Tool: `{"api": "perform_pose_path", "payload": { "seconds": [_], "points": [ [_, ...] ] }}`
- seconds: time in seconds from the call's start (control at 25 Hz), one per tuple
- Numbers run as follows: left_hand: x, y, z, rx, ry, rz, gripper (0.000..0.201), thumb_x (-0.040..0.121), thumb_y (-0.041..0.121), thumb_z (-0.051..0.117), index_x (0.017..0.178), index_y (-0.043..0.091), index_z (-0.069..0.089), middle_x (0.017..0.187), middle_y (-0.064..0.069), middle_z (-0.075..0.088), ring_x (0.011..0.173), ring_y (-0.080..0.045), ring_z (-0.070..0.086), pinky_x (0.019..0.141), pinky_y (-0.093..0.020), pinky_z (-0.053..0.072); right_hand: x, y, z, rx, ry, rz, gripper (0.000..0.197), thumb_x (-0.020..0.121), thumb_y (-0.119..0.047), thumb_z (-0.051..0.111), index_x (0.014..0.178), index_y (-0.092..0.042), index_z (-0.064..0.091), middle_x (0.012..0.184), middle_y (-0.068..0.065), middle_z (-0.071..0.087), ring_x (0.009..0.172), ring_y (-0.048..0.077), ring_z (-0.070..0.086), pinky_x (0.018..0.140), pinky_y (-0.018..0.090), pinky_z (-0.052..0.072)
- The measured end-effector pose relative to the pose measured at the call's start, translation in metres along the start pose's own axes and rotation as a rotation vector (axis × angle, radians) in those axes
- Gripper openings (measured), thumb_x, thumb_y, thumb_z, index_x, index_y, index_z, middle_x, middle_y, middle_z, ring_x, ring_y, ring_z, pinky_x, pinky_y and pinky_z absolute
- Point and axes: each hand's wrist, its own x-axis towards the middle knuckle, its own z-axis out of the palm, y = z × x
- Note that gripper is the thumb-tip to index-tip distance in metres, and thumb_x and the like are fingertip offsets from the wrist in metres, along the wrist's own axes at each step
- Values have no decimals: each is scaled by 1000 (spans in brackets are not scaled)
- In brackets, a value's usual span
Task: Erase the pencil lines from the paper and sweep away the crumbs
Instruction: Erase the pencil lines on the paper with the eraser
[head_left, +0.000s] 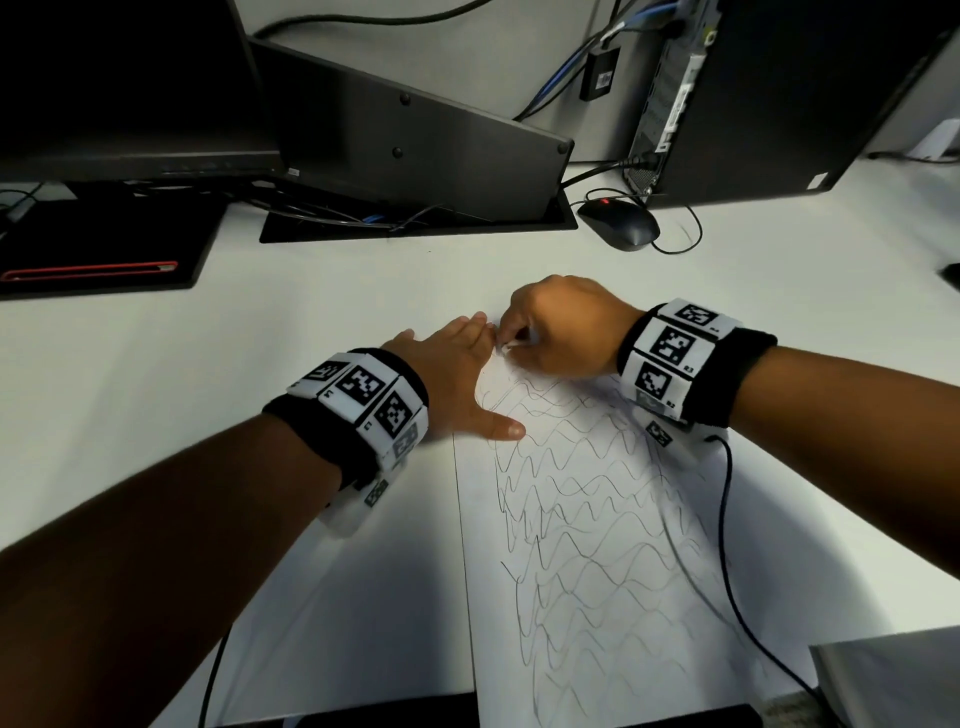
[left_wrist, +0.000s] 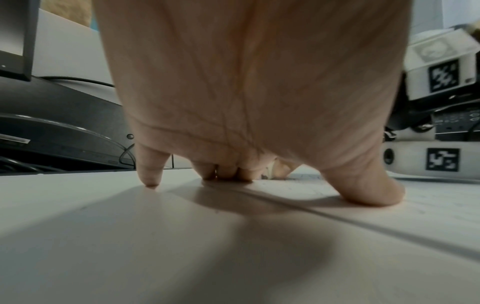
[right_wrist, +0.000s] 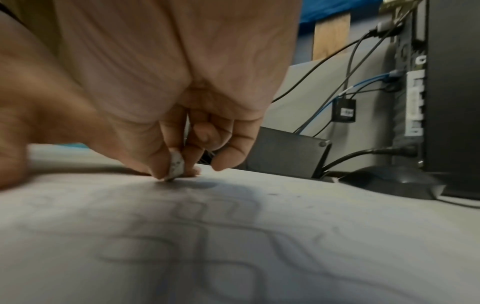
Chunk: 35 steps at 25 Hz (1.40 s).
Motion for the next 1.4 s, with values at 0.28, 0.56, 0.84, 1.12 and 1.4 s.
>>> {"api": "perform_pose_path", "payload": {
  "seconds": [0.28,0.56,0.84,1.12,1.4],
  "points": [
    [-2,3,-1,32,-21,-19,121,74,87,43,157,19,-15,164,4,-20,151,-10,-14,122,-52,5,-7,8,-4,8,-17,27,17,84,-29,63,98,-28,72,95,-12,68,89,13,60,72,24,37],
    [-2,3,-2,34,-39,-22,122,75,87,42,156,19,-16,164,4,-22,151,-10,-15,122,-51,4,-9,8,-3,-2,6,39,17,83,-28,62,96,-27,72,95,-10,69,88,16,62,72,27,44],
    [-3,2,-3,34,-36,-18,121,75,87,42,157,19,-16,164,4,-22,151,-10,-15,122,-51,4,-10,11,-7,-15,-10,49,18,83,-28,61,97,-27,73,96,-11,69,89,14,61,73,25,40],
    [-5,1,-1,27,-38,-18,122,75,87,43,156,18,-17,163,4,-23,151,-10,-16,122,-52,4,-15,15,-2,150,-25,19,14,86,-22,64,95,-19,75,91,-5,70,80,10,60,75,28,49],
    [-16,4,-8,90,0,-26,121,74,84,50,158,16,-5,166,0,-10,153,-14,-3,123,-48,12,-8,31,8,171,74,91,10,88,-23,65,90,-17,73,86,-1,70,79,18,61,73,29,49]
  ]
}}
